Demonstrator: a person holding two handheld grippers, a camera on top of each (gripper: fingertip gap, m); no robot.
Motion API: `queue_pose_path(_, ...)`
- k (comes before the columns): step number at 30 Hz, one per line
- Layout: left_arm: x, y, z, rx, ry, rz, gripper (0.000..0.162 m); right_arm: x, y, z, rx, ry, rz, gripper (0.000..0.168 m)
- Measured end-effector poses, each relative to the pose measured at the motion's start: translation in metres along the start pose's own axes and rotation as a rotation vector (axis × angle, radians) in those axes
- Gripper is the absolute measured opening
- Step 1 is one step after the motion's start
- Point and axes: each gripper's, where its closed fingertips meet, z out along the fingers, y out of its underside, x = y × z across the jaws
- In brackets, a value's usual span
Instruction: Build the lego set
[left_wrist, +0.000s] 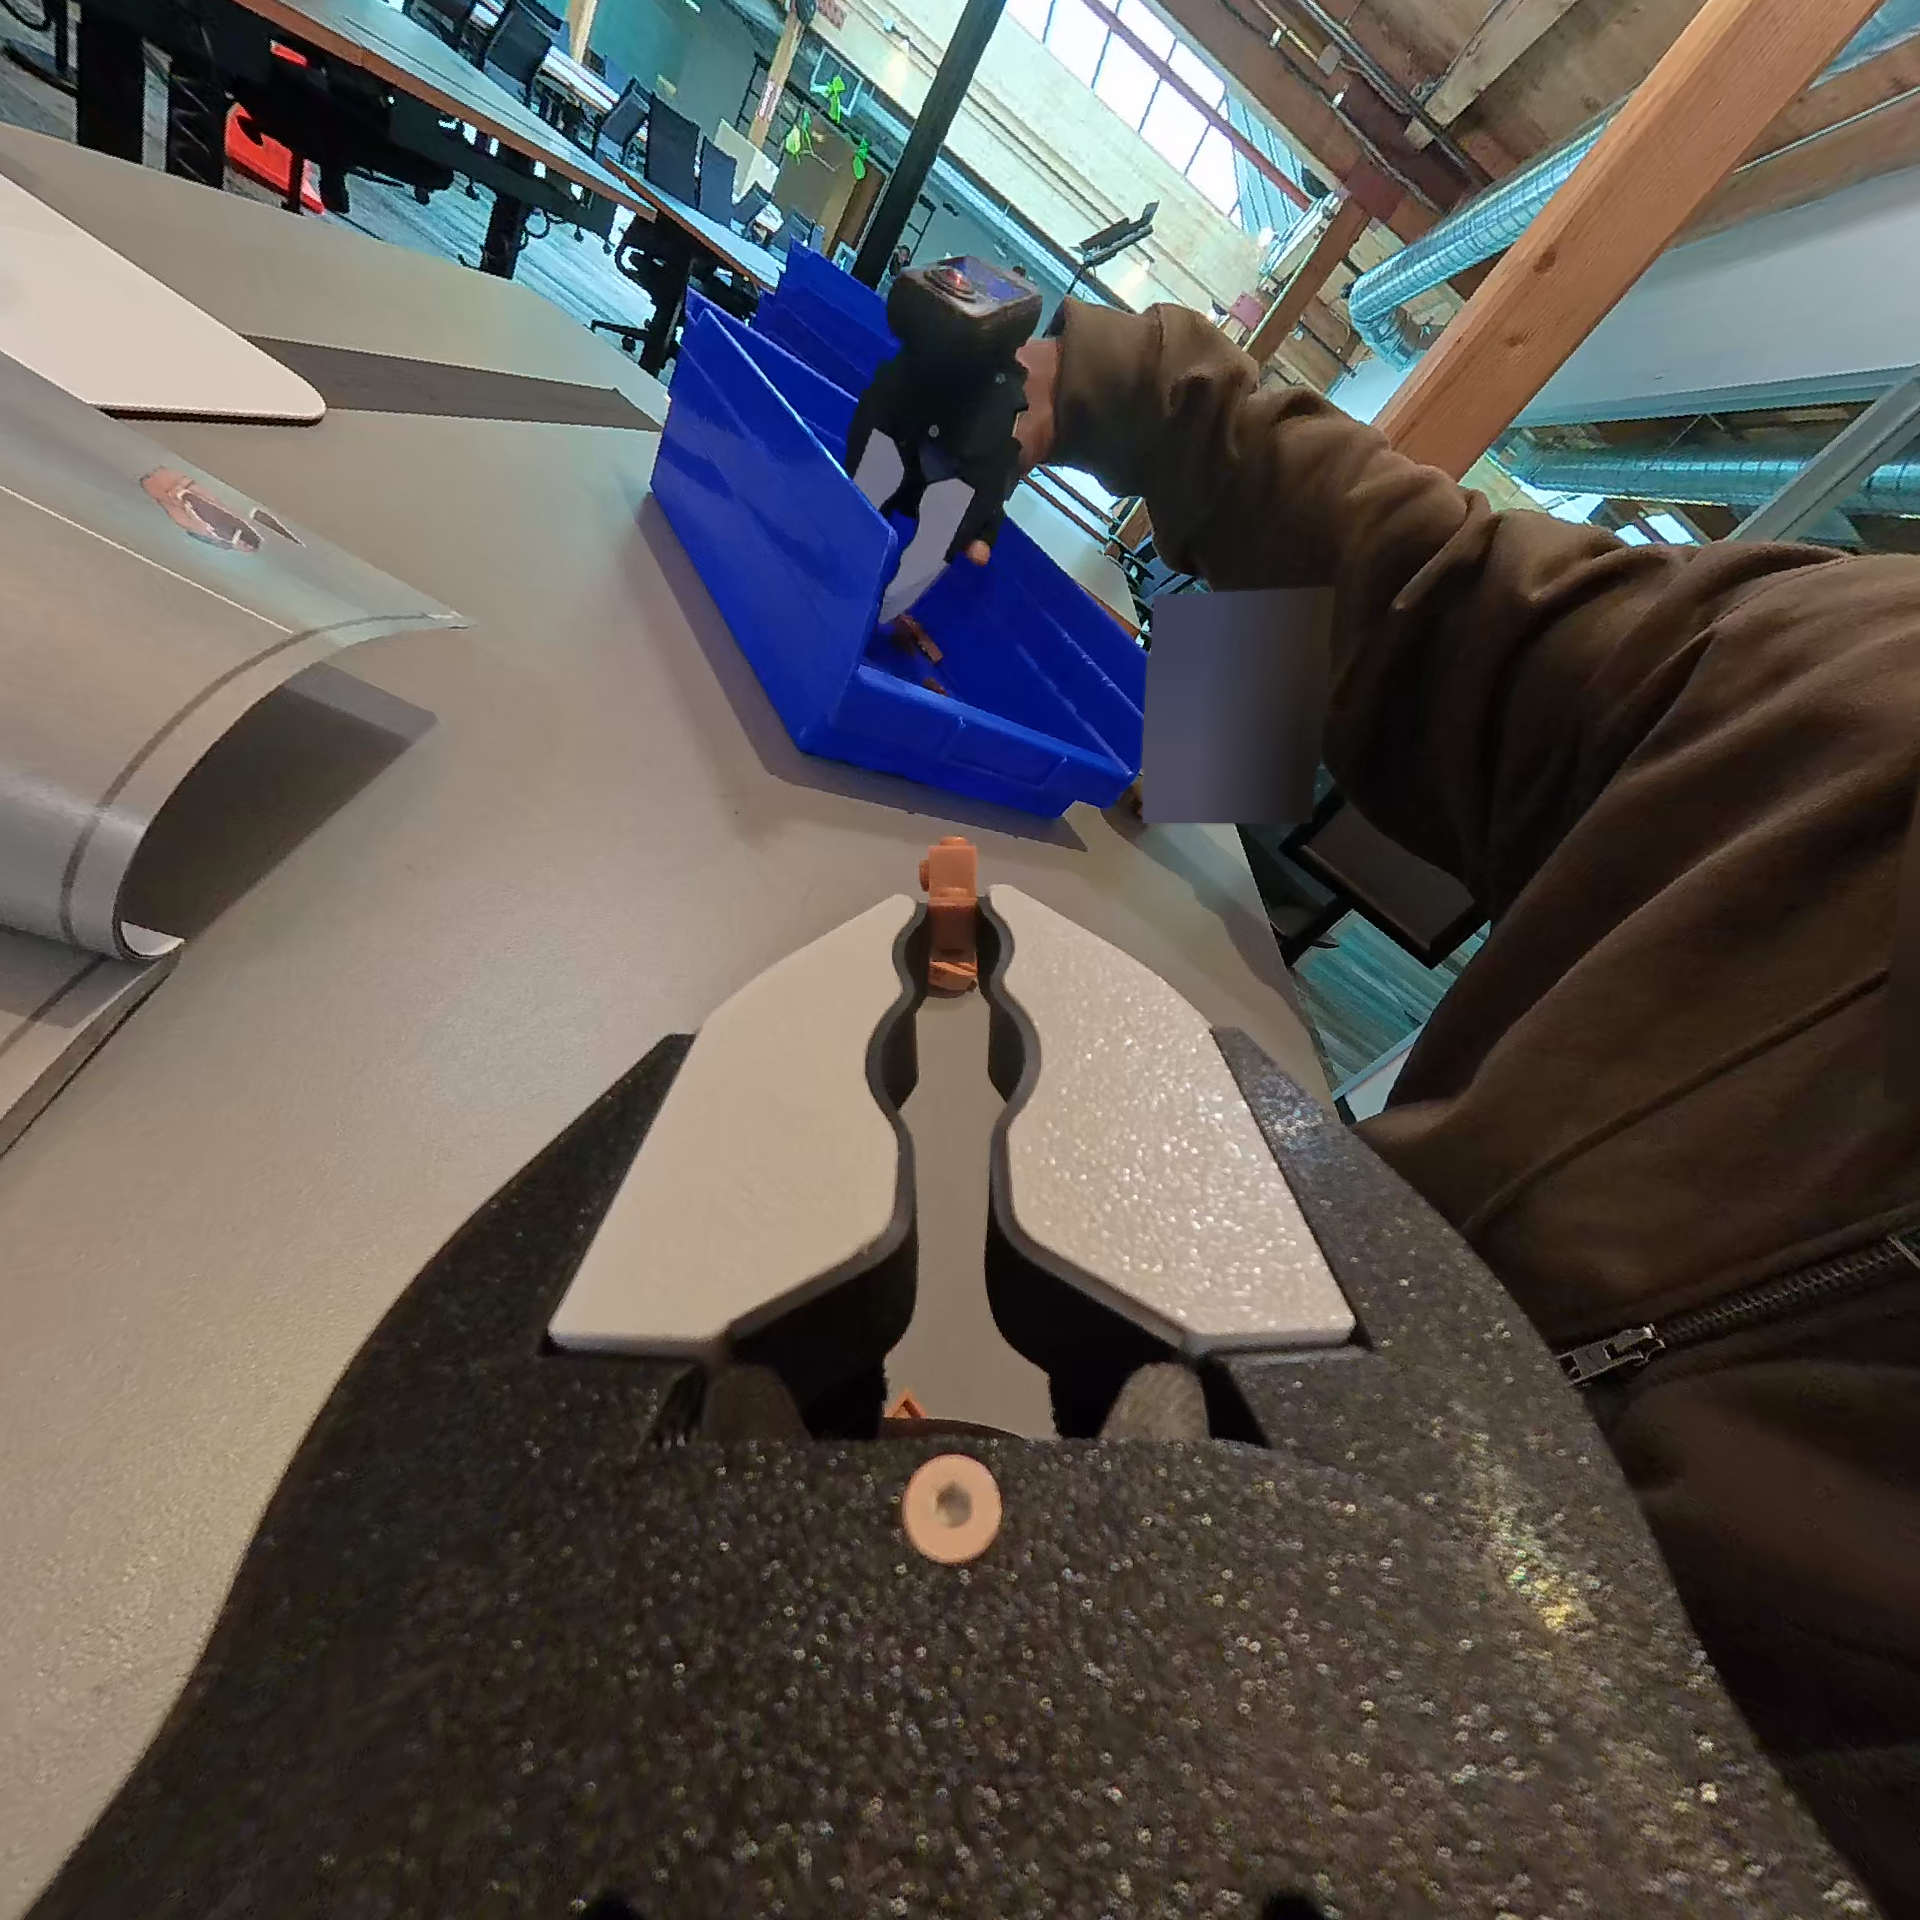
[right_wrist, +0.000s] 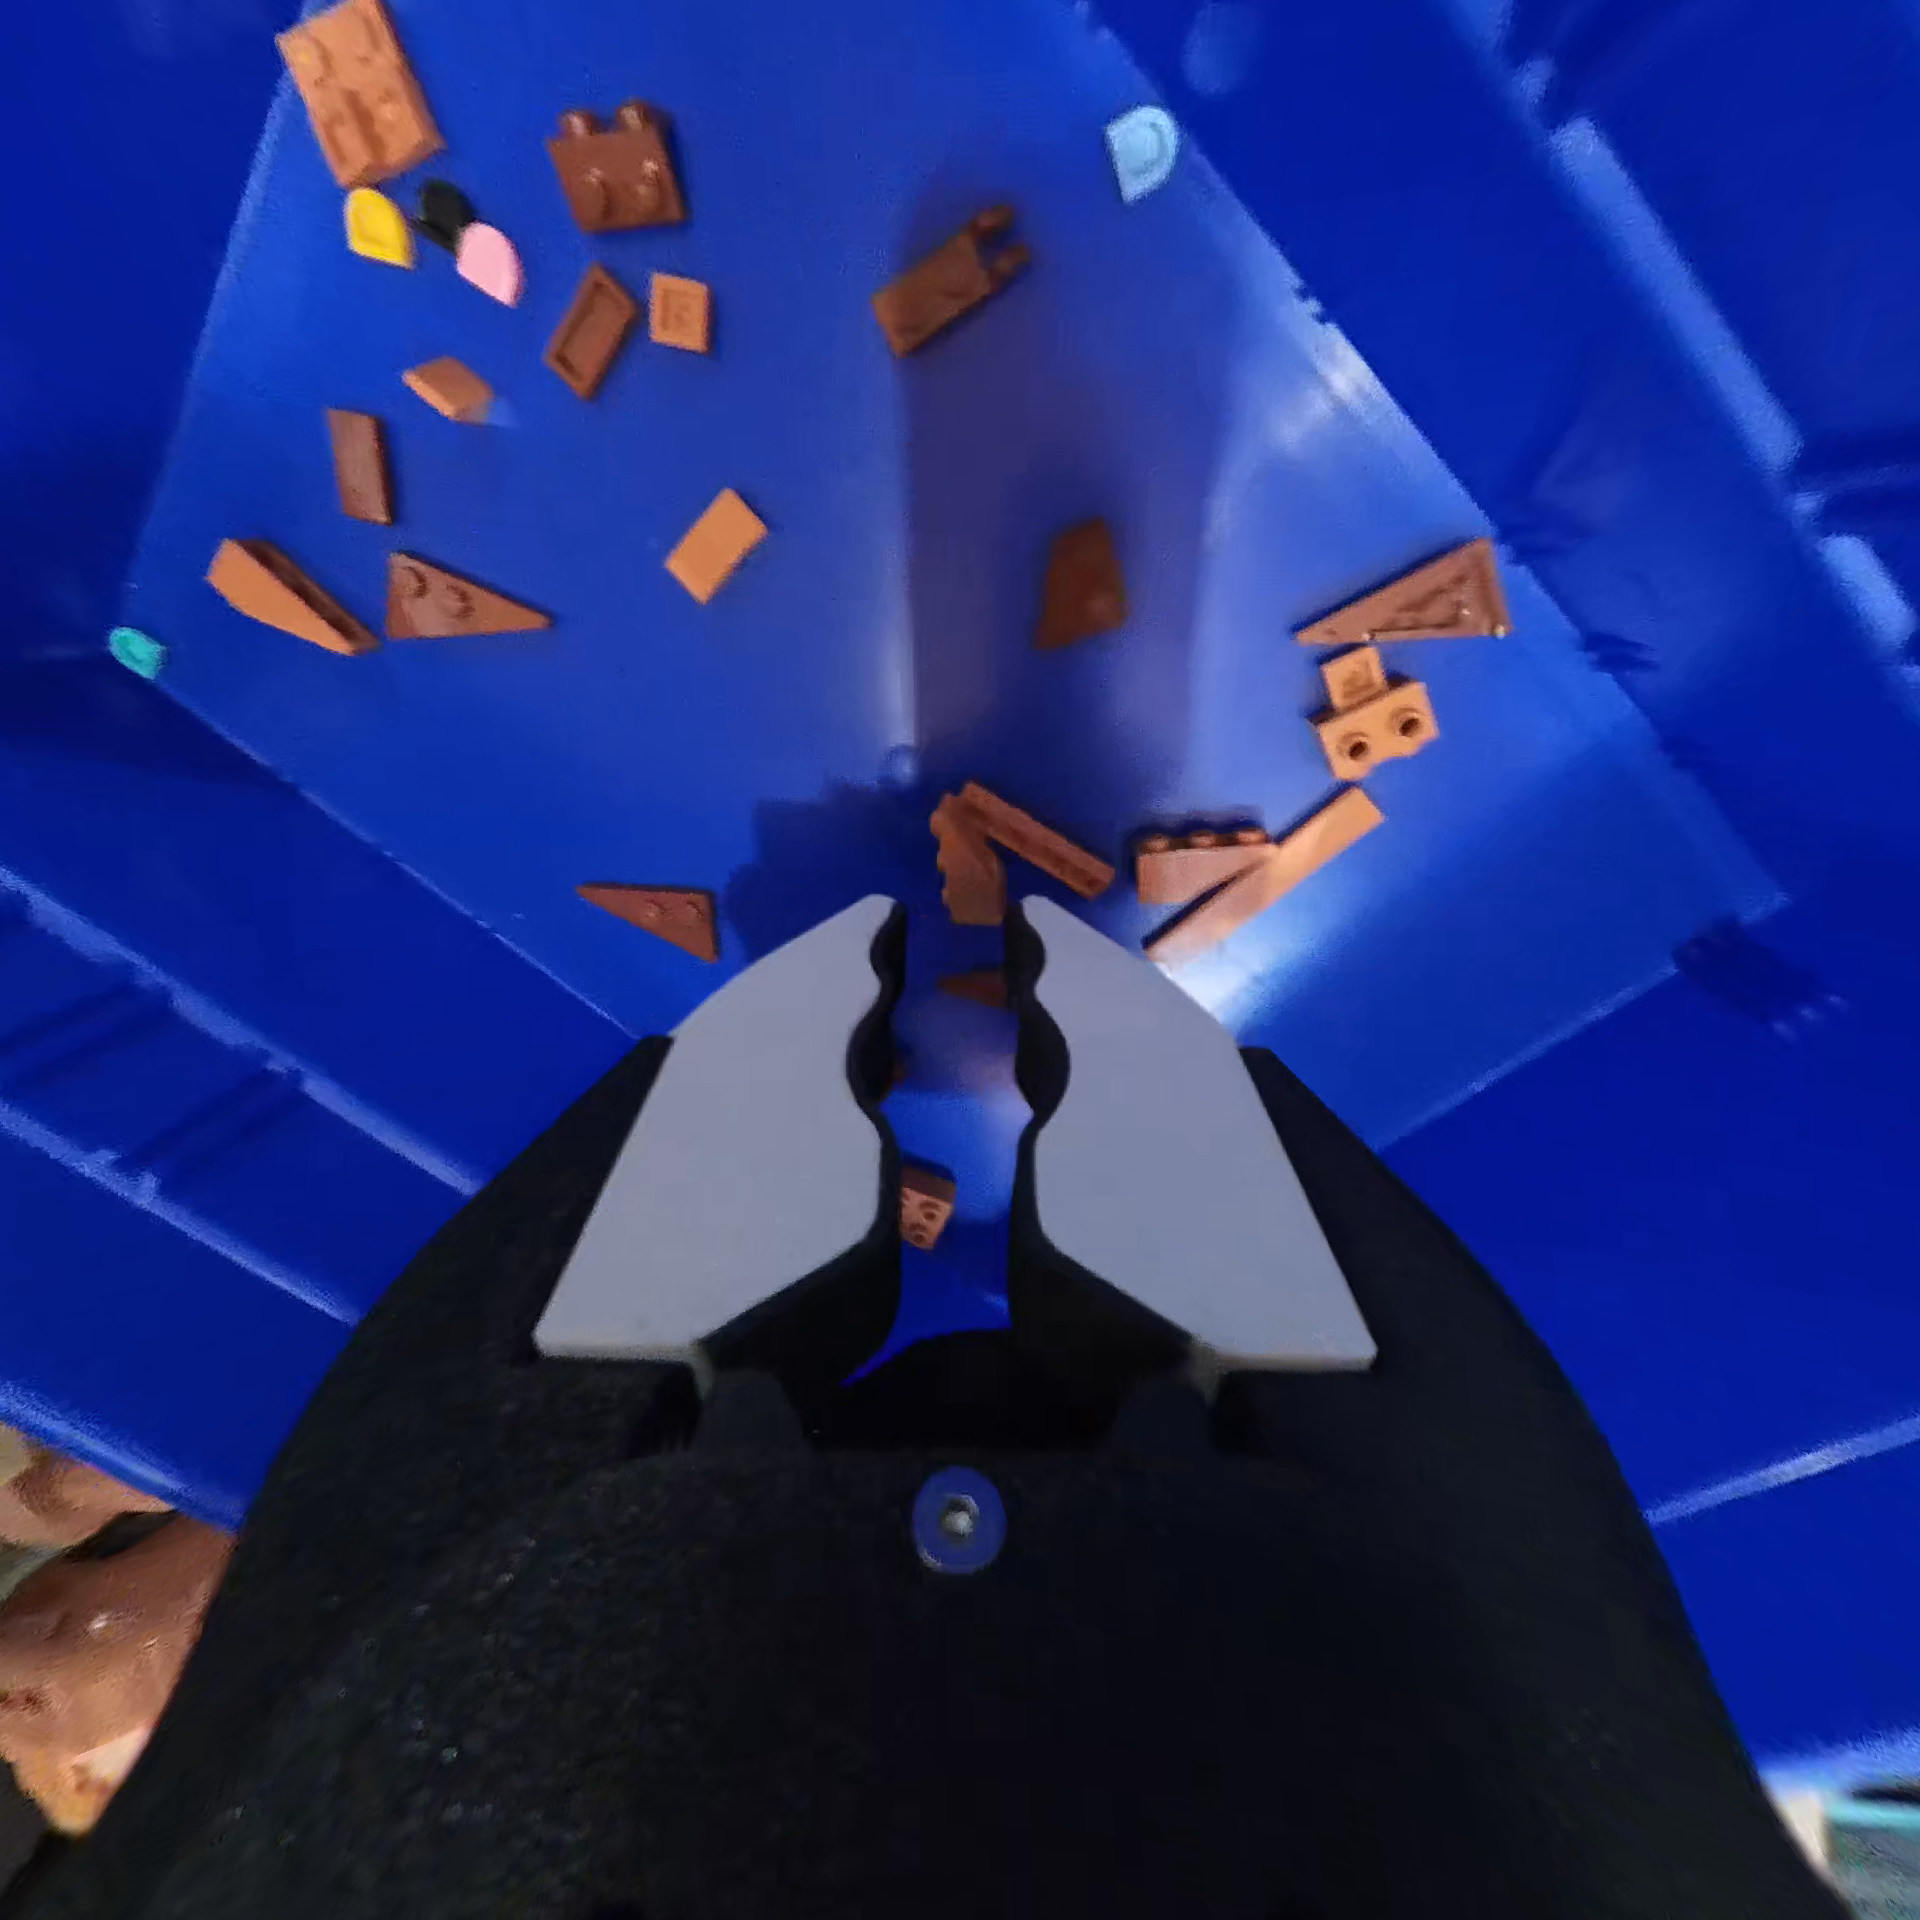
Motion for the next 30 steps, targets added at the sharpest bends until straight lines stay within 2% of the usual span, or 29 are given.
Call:
queue_pose_path(5,0.002,0.000,0.001,-0.001,0.007,0.002,0.008,0.006,0.003,-0.010,0.012,0.146,-0.044,0.027)
queue_pose_path(13,0.004,0.001,0.002,-0.008,0.008,0.012,0.008,-0.001,0.001,0.000,-0.015,0.303,-0.279,0.015)
queue_pose_path(30,0.001,0.001,0.000,-0.006,-0.002,0.006,0.008,0.009,0.001,0.006,-0.027,0.288,-0.287,0.013)
